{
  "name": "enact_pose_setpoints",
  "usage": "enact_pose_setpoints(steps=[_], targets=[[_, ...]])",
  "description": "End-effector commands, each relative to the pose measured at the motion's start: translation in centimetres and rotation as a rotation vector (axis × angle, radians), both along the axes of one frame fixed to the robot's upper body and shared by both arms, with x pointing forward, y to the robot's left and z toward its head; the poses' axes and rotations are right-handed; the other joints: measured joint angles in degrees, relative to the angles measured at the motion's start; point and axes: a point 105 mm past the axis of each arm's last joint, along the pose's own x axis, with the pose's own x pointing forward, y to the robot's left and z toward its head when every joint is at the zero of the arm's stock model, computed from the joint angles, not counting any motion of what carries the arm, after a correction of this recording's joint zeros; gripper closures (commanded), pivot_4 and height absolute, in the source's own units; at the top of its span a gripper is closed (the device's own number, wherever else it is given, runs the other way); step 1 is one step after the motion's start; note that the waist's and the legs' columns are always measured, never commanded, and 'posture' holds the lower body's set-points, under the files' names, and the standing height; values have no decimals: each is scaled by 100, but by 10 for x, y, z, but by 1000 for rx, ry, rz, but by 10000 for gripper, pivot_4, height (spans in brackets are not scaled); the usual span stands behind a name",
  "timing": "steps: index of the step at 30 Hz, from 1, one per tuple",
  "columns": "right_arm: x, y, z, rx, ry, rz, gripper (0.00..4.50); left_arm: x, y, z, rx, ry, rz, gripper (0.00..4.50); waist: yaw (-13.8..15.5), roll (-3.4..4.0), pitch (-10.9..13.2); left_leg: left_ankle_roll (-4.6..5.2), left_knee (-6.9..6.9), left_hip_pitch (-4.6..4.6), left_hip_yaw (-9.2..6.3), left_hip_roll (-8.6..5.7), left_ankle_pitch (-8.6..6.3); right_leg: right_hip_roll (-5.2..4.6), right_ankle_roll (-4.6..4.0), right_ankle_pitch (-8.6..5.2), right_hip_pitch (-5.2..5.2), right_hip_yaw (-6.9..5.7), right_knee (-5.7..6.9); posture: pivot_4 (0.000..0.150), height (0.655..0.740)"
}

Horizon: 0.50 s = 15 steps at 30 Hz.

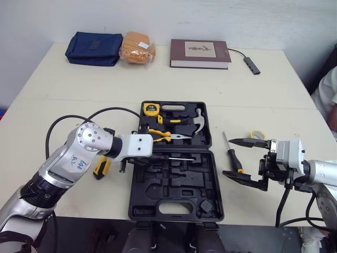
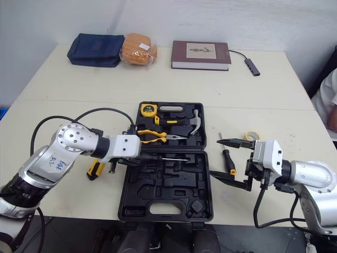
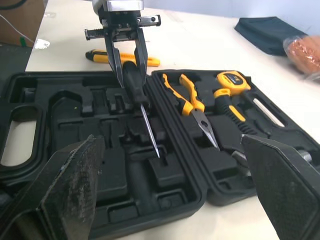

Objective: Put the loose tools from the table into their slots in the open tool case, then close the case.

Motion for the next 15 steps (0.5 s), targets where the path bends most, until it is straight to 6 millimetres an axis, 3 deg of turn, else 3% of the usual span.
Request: enact_pose_setpoints(steps=[1,15], targets=[[-3,0,8,-4,-57,-7,0,3,0,2,20,-30,-7,37162,3,0,0,0,4,0,0,0,0,-1,0,0,1,0,-1,1500,7400],[-5,2,2,-9,-52,-6,0,12,-8,3,44,-61,26,37162,6,0,0,2,9,-1,-4,0,1,0,0,0,2,0,2,1500,7400]])
